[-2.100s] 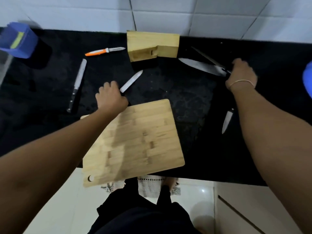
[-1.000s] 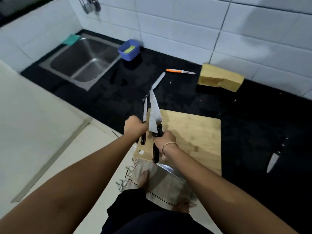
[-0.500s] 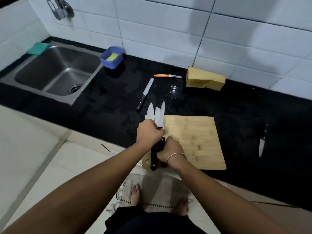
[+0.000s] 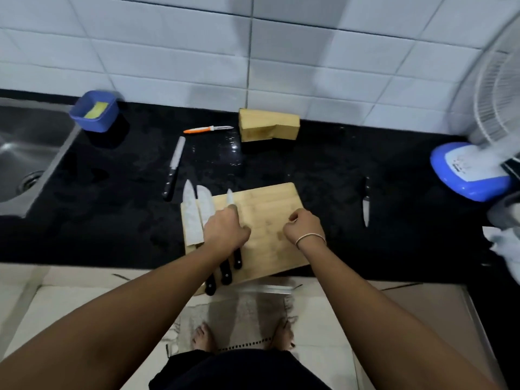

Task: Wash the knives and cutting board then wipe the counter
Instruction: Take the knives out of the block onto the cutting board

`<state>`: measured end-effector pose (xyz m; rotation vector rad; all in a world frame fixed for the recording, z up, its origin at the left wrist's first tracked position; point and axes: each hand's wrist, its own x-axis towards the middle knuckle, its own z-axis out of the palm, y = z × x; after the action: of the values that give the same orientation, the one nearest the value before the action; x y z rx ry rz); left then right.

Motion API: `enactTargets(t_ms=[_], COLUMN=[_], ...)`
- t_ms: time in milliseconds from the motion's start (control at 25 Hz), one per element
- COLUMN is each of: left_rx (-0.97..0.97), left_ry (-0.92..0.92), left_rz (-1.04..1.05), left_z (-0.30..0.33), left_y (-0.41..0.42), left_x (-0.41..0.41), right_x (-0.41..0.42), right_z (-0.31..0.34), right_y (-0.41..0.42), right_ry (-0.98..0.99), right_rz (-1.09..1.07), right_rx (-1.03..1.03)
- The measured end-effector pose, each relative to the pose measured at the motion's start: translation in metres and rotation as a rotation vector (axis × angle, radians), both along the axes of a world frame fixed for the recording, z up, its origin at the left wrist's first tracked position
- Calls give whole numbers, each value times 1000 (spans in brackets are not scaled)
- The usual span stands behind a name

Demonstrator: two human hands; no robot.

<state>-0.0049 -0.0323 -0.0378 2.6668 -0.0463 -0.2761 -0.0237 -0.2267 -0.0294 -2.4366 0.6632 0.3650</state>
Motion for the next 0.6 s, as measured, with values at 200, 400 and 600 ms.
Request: enactTargets(t_ms=[200, 400, 600], left_rx=[-32, -64, -100], left_ry=[-65, -71, -72], left_rz=[-110, -2, 83], left_z=[12, -3, -17], left_y=[-63, -95, -98], left_x=[34, 53, 52], right_x=[14, 50, 80], right_z=[0, -17, -35], right_y=[-102, -187, -197], right_ry=[-184, -274, -188], right_rz=[-78, -193, -219], right_rx=[-163, -257, -318])
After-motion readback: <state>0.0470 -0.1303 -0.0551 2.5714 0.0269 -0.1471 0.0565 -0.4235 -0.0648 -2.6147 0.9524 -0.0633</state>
